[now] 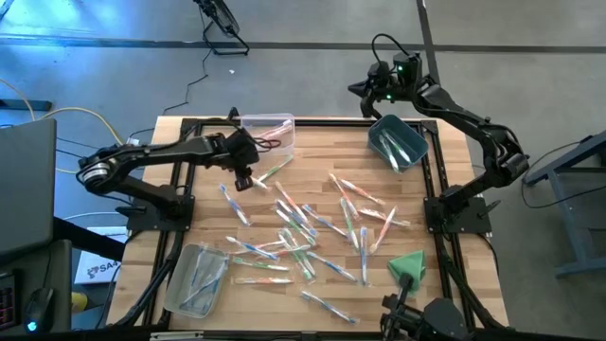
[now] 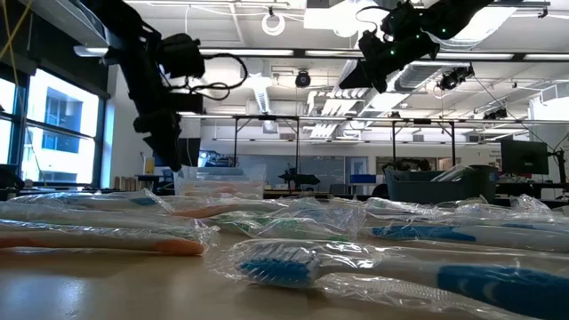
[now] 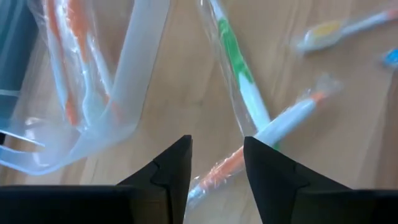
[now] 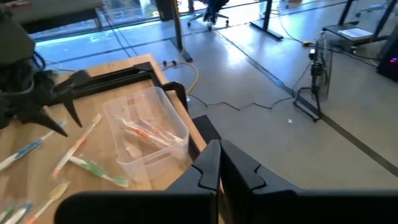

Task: Pick & Place Toothbrushes
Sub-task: Put the orange toothbrush into the transparent bin

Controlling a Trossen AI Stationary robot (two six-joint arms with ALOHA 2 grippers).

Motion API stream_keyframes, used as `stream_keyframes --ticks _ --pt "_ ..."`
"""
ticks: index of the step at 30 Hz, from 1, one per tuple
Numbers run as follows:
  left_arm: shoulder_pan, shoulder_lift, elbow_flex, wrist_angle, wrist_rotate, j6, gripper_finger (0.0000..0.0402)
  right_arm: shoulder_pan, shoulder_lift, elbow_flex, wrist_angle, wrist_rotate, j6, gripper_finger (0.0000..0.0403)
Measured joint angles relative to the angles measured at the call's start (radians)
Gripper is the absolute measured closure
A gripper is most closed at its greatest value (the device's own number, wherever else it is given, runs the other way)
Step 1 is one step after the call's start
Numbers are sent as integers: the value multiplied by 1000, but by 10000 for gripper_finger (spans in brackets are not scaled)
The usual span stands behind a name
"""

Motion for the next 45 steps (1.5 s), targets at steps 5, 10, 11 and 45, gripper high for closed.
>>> stream_keyframes --ticks 5,10,11,45 --pt "0 32 0 -11 -35 71 260 0 0 0 0 16 0 401" --pt "0 34 0 -50 -36 165 260 0 0 0 0 17 0 401" --pt "0 34 0 -62 -36 179 260 0 0 0 0 18 0 401" --pt "0 227 3 -49 -13 229 261 2 0 0 0 17 -1 400"
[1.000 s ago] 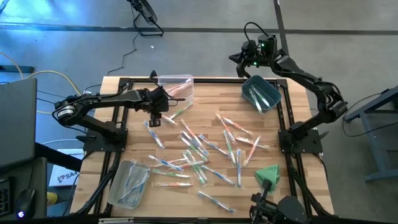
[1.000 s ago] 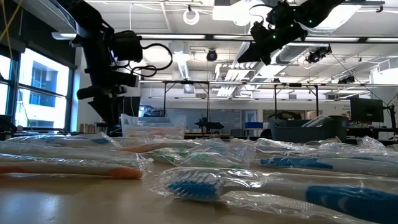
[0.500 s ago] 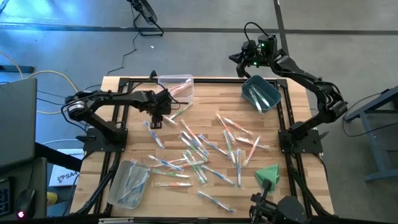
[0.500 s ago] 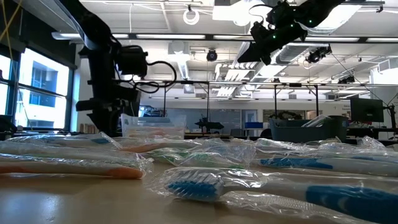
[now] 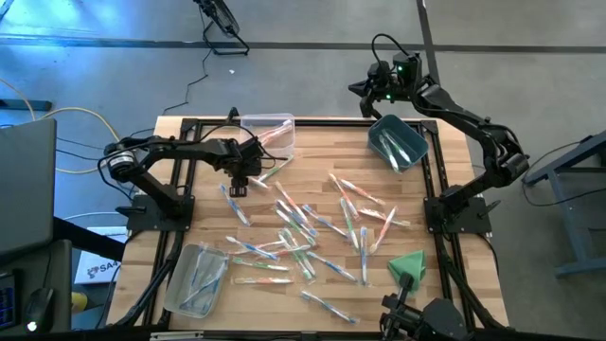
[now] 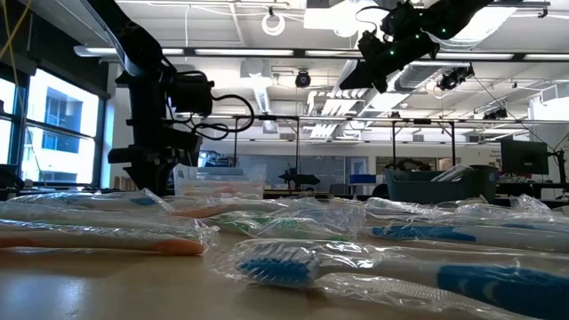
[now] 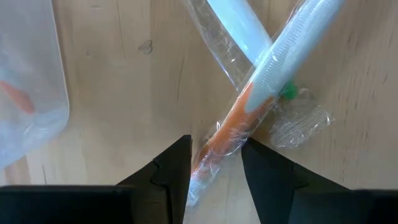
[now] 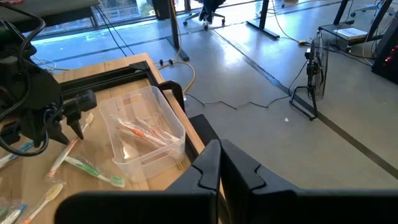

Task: Pick & Place Toothbrushes
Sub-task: Put the orange toothbrush into the transparent bin

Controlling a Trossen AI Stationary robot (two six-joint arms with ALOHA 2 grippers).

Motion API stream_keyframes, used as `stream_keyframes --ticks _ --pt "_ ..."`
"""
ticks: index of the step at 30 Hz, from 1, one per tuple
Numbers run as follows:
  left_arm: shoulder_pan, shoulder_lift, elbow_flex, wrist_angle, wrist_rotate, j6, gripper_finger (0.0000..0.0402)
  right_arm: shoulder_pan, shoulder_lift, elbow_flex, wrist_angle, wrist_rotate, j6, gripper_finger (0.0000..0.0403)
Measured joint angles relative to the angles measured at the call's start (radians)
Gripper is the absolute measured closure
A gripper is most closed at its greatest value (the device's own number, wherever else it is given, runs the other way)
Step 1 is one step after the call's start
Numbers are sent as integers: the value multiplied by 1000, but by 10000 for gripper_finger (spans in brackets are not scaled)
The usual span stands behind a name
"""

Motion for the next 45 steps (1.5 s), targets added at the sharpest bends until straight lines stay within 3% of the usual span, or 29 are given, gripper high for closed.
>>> stream_keyframes --ticks 12,25,31,45 --pt "0 2 -1 -2 18 21 264 0 0 0 0 0 0 400" --pt "0 2 -2 -16 72 53 364 0 0 0 0 0 0 400" --pt "0 3 4 -42 79 52 362 3 0 0 0 0 0 400" --pt "0 5 191 -262 80 18 394 32 0 0 0 2 -7 401"
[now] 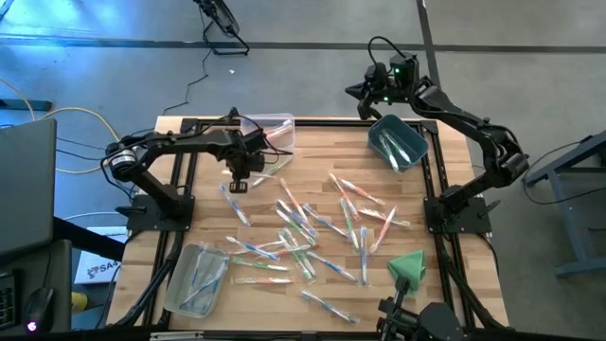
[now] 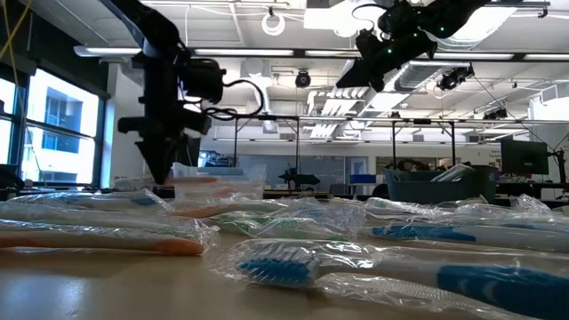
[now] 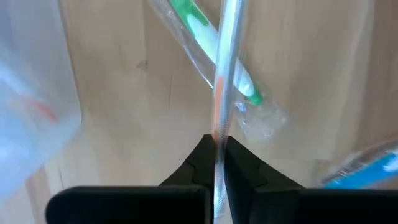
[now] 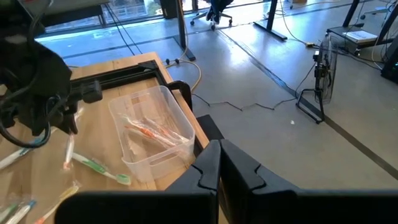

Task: Pick & Place Toothbrushes
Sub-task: Put the orange toothbrush into the transparent bin

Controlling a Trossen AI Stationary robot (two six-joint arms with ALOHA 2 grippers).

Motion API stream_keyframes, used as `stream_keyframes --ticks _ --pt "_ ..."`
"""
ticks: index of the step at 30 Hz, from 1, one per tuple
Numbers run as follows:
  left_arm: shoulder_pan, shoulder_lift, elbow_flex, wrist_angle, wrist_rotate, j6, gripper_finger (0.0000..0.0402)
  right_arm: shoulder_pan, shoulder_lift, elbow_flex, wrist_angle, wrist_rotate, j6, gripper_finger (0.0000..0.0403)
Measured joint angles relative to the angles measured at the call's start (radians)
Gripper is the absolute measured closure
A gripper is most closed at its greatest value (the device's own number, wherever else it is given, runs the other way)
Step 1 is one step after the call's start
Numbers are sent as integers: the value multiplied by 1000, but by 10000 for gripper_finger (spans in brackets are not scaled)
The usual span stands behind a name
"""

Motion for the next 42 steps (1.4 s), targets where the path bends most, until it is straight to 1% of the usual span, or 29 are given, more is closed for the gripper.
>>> stream_keyframes --ticks 6,10,12,17,20,25,33,40,42 --pt "0 0 131 -99 -54 -31 391 -1 0 0 0 1 0 401" --pt "2 -1 226 -113 -121 -70 390 -1 0 0 0 1 -1 401" --pt "19 -1 275 -110 -140 -107 390 -1 0 0 0 1 -1 401" --pt "81 -3 368 -62 -145 -215 390 -1 0 0 1 1 -1 401" --pt "124 -3 404 5 -117 -247 390 -1 0 0 1 1 -2 401" --pt "173 -3 406 156 -42 -286 390 -1 0 0 0 1 -3 401" --pt "198 -3 391 266 -40 -307 390 -1 0 0 1 1 -3 401" --pt "199 -3 244 415 -51 -350 390 -1 0 0 1 1 -3 401" --pt "198 -3 198 455 -86 -375 390 -1 0 0 1 2 -2 401"
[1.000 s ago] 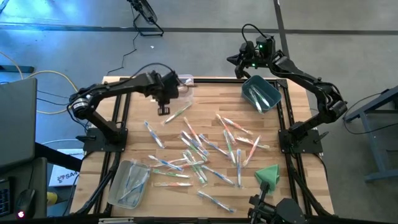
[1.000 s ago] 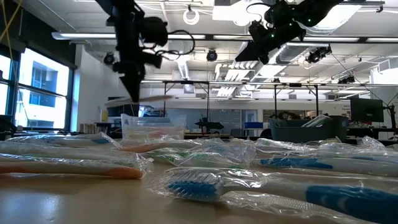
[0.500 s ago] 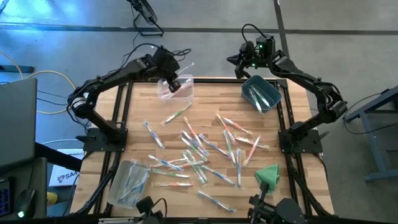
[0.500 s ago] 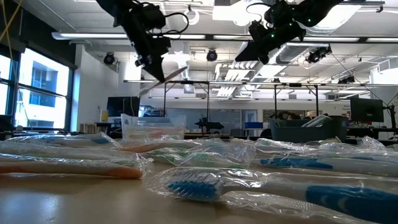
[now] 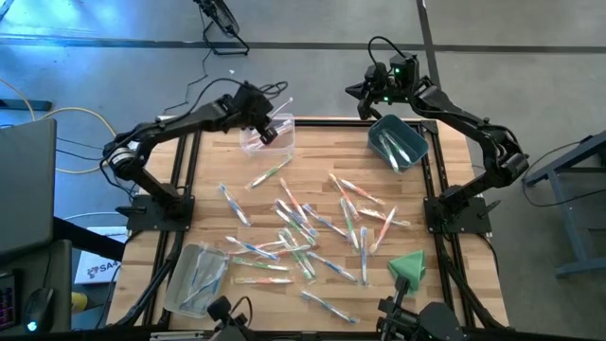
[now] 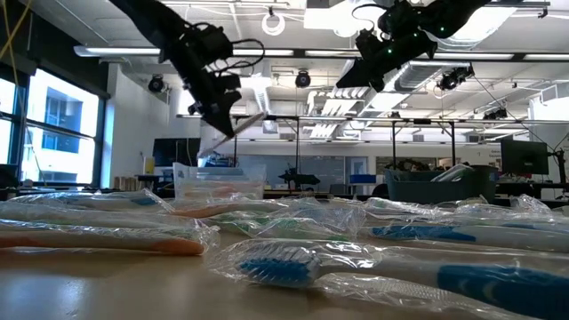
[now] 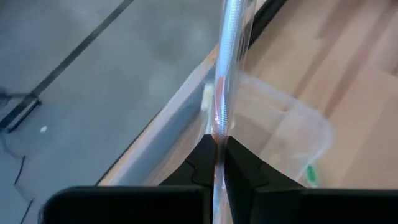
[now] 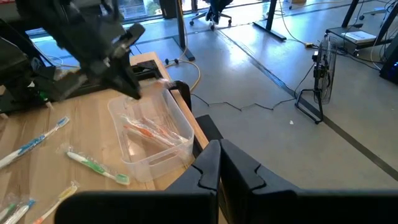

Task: Pick & Place Toothbrushes
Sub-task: Put the orange toothbrush into the transparent bin

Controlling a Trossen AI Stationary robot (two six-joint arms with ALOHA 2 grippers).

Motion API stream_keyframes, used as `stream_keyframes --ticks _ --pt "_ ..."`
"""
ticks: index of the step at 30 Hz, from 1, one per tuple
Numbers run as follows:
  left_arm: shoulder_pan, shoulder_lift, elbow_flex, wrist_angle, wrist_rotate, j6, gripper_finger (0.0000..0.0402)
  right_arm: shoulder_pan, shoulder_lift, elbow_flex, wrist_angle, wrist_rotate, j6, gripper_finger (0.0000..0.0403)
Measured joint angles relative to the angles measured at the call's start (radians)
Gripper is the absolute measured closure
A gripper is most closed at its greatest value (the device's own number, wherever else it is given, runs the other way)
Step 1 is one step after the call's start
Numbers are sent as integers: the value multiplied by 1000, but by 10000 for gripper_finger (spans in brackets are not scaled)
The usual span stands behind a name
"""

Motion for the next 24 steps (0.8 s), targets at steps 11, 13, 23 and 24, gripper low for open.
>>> stream_keyframes --ticks 11,13,23,24 --pt "1 0 -157 217 -127 -50 390 0 0 0 0 0 0 401" --pt "1 0 -171 221 -127 -50 390 0 0 0 0 0 0 401" --pt "6 1 -220 268 -131 -71 390 0 0 0 0 0 1 400" --pt "6 1 -227 282 -131 -73 390 0 0 0 0 0 1 400"
